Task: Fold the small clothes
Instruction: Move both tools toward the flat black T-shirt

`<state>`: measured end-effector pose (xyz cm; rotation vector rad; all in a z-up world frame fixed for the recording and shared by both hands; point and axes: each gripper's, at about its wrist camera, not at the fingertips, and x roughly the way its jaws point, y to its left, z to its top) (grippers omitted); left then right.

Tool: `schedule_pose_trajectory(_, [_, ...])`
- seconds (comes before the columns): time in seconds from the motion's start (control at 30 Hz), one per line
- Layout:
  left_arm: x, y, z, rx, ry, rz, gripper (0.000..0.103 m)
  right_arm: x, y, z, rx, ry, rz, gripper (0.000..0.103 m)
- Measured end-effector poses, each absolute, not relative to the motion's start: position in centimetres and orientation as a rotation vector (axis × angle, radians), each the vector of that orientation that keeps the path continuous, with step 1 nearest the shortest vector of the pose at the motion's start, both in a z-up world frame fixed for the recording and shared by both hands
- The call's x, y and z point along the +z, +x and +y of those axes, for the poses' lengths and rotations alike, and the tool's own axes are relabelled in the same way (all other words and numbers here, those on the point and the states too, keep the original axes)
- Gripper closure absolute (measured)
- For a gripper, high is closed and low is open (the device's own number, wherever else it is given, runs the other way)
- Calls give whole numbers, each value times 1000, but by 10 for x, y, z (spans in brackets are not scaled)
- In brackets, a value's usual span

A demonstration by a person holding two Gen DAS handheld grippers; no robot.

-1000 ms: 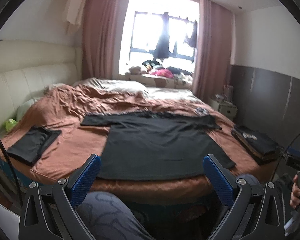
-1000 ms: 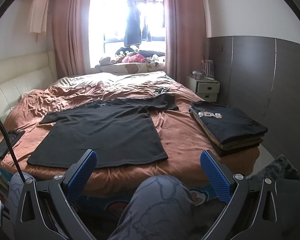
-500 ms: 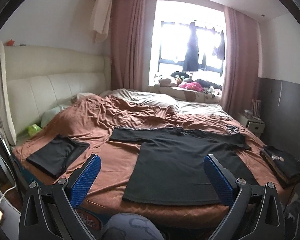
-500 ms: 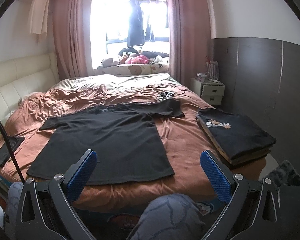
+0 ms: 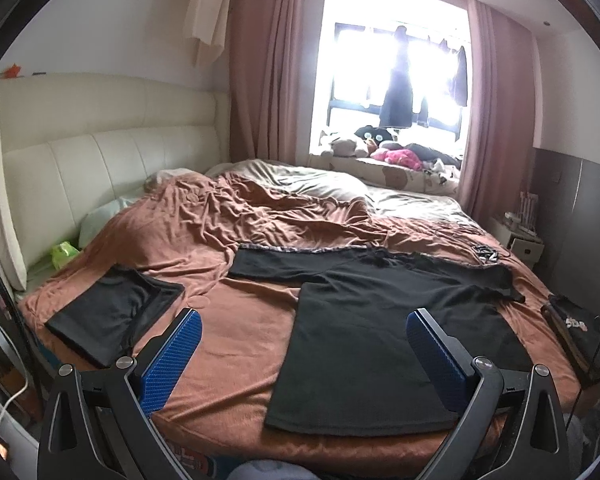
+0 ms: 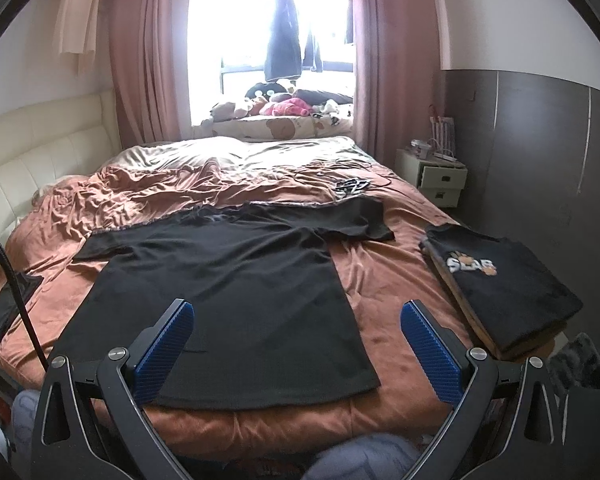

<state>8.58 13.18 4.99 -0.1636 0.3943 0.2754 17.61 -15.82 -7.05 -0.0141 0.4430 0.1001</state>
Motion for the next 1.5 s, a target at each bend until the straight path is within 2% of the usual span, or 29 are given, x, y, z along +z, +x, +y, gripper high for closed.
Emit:
schedule_pose_trajectory(0.7, [45,191,199,271,-219,471,0,-70,303,-117,167,-43,539,0])
schedule_pose_trajectory(1.3, [23,313,278,284,-243,575,0,-75,410,-67,276,-94,560,0])
schedule_pose_trajectory(1.5, [12,353,309,289,-249,607,5,-78,442,-47,278,-85,572,0])
